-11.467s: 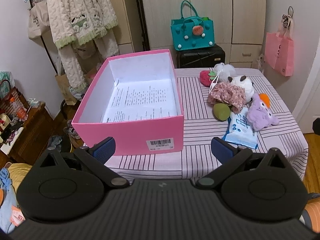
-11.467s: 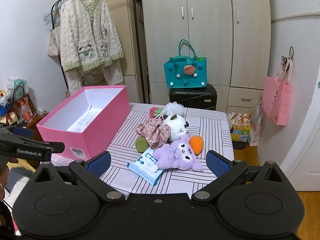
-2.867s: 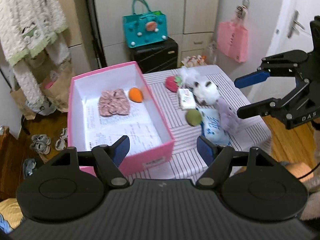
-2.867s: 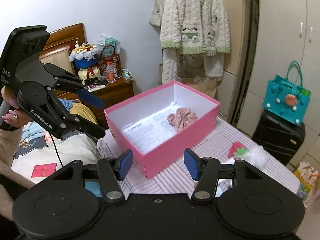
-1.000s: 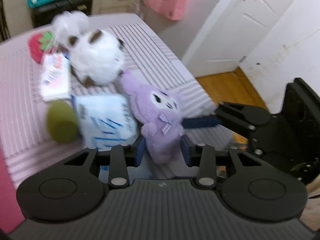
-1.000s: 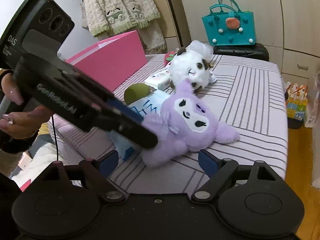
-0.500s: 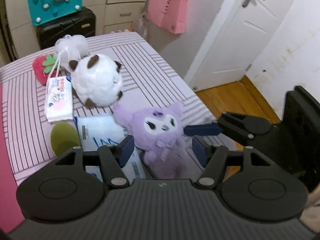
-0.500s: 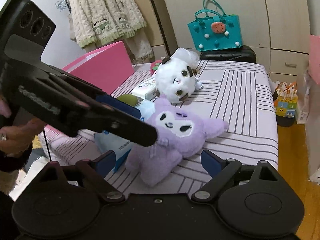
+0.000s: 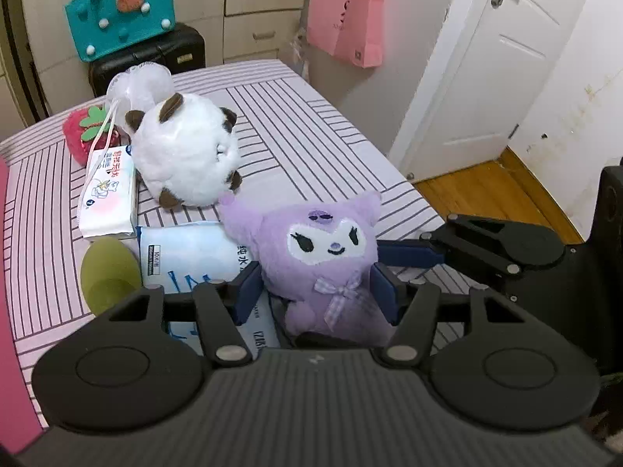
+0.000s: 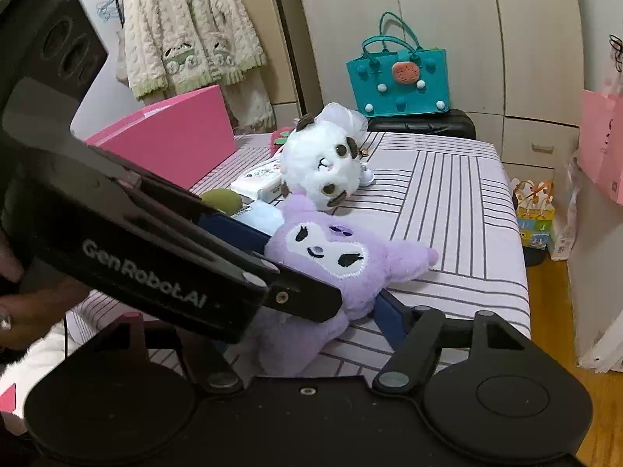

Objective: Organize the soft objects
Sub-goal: 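Move the left tool to the purple plush and grasp it, then carry the purple plush with the left tool into the pink box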

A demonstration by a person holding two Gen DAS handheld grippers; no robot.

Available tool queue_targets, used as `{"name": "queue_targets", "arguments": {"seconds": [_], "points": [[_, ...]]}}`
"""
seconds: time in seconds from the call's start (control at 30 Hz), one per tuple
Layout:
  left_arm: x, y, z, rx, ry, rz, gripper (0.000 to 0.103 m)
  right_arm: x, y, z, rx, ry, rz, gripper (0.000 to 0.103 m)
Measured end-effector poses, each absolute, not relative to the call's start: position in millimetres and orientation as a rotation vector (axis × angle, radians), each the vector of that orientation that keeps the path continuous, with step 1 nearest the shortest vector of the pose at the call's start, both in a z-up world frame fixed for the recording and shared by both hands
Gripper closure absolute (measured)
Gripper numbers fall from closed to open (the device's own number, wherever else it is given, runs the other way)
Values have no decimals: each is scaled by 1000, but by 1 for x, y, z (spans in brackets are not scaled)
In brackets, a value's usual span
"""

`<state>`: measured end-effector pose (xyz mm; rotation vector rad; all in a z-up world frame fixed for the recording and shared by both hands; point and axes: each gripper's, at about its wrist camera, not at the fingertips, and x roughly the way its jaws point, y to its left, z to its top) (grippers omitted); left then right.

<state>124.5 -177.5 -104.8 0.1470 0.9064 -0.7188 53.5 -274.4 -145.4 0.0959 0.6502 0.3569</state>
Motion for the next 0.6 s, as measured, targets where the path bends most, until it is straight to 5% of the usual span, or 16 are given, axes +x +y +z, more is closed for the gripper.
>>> {"name": "queue_targets", "arguments": {"seconds": [0.6], "points": [[94,-175,-82,151,858,-685,51,33,-271,-121,126,667,373,31]]}}
